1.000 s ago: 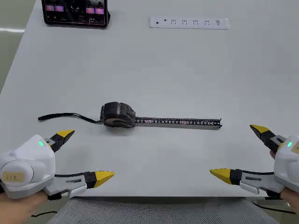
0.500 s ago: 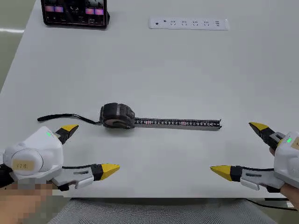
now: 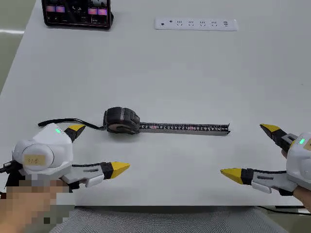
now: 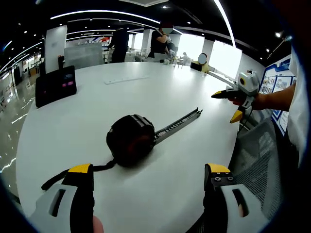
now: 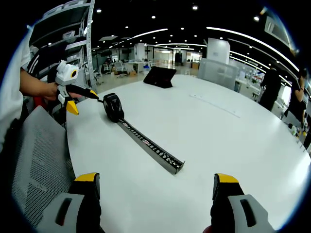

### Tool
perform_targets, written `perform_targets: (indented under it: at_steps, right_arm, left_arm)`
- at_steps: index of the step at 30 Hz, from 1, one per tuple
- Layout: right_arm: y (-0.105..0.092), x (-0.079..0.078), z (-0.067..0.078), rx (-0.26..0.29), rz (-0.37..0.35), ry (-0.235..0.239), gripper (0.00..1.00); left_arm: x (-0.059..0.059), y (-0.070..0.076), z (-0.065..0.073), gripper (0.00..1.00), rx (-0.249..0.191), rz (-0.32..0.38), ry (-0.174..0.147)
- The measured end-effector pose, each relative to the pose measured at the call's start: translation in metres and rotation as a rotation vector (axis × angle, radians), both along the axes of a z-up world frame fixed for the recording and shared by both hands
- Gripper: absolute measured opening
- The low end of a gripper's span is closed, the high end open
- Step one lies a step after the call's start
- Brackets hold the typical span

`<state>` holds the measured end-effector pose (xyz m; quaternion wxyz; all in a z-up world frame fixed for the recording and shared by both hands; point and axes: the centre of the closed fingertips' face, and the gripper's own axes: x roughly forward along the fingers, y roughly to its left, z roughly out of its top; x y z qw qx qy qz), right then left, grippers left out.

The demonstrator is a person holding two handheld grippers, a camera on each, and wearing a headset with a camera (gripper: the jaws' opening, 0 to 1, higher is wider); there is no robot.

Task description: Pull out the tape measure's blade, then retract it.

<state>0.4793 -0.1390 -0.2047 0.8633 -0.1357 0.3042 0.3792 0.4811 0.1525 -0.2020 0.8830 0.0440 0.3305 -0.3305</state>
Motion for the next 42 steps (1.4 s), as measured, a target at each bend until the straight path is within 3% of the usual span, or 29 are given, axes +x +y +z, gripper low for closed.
perform_targets:
  at_steps: [11, 19, 22, 37, 42]
  right_arm:
    - [0.0, 0.007, 0.0, -0.006, 0.012, 0.006, 0.93]
    - [-0.001, 0.016, 0.0, -0.017, 0.038, 0.012, 0.9]
    - [-0.002, 0.018, -0.001, -0.021, 0.049, 0.014, 0.86]
    - [-0.004, 0.03, -0.005, -0.028, 0.075, 0.025, 0.83]
    - [-0.004, 0.032, -0.006, -0.031, 0.081, 0.027, 0.83]
  left_arm:
    - [0.012, -0.003, -0.002, 0.92, -0.014, 0.027, 0.0]
    - [0.023, -0.014, -0.006, 0.91, -0.037, 0.042, 0.007]
    - [0.026, -0.018, -0.008, 0.9, -0.025, 0.034, 0.003]
    - [0.042, -0.027, -0.012, 0.89, -0.127, 0.119, 0.033]
    - [0.043, -0.03, -0.012, 0.89, -0.142, 0.133, 0.039]
